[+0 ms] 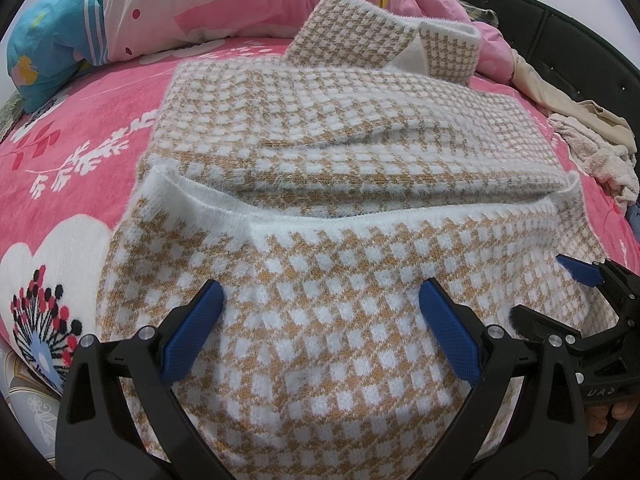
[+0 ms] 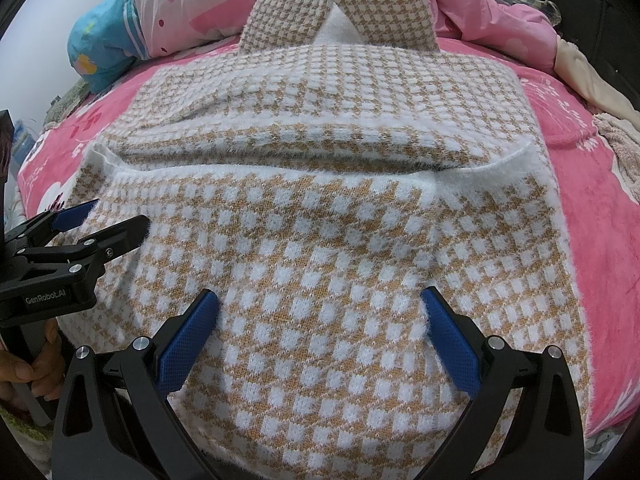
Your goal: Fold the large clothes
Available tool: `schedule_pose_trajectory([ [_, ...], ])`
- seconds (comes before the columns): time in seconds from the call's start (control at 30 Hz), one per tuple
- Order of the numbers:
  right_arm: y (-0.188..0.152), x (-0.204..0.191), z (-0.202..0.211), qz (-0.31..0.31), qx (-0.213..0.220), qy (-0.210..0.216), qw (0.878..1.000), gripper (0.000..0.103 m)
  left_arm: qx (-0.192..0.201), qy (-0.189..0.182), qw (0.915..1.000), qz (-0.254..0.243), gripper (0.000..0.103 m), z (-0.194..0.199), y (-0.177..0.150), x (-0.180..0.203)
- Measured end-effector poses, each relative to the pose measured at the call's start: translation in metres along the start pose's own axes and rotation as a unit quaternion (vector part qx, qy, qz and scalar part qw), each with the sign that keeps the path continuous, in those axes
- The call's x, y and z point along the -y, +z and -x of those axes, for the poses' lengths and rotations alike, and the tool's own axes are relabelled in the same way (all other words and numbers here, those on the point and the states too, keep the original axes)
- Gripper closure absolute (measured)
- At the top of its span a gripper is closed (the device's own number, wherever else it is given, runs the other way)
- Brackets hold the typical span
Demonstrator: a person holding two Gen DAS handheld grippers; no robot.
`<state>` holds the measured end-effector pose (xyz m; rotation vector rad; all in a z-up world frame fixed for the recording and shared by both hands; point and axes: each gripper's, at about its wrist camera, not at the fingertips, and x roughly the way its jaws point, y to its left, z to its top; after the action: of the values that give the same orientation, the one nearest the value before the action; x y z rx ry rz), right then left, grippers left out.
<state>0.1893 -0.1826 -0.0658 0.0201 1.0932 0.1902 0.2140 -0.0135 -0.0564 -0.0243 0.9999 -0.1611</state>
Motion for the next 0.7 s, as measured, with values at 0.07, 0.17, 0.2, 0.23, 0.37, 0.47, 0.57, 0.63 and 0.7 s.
schedule_pose_trajectory([
  [0.07,-0.0001,0.0002,0.0002,0.0,0.0,0.0,1.0,0.006,0.0,0.0,1.0,0.0,0.008,0.0,0.0002,-0.0001],
  [0.17,0.0001,0.0003,0.0005,0.0,0.0,0.0,1.0,0.006,-0.001,0.0,1.0,0.0,0.008,-0.0002,0.0005,-0.0001],
  [0.2,-0.0003,0.0004,0.0004,0.0,0.0,0.0,1.0,0.006,-0.001,0.001,1.0,0.001,0.008,-0.0004,0.0008,0.0002],
  [0.23,-0.0002,0.0005,0.0006,0.0,0.0,0.001,1.0,0.006,-0.001,0.001,1.0,0.001,0.008,-0.0004,0.0007,0.0004],
  [0.37,-0.0004,0.0003,0.0008,0.0,0.001,0.0,1.0,0.006,-0.001,0.001,1.0,0.001,0.008,-0.0003,0.0009,0.0002],
  [0.47,-0.0002,0.0004,0.0007,0.0,0.0,0.0,1.0,0.006,-0.002,0.001,1.0,0.0,0.008,-0.0004,0.0011,0.0001],
  [0.57,-0.0001,0.0004,0.0007,0.0,0.0,0.0,1.0,0.006,-0.002,0.0,1.0,0.0,0.008,-0.0005,0.0012,0.0001],
  [0.63,-0.0003,0.0004,0.0006,0.0,0.0,0.0,1.0,0.006,-0.002,0.001,1.0,0.0,0.008,-0.0007,0.0015,0.0005],
  [0.7,-0.0002,0.0005,0.0006,0.0,0.001,0.0,1.0,0.006,-0.002,0.0,1.0,0.0,0.008,-0.0005,0.0012,0.0004],
])
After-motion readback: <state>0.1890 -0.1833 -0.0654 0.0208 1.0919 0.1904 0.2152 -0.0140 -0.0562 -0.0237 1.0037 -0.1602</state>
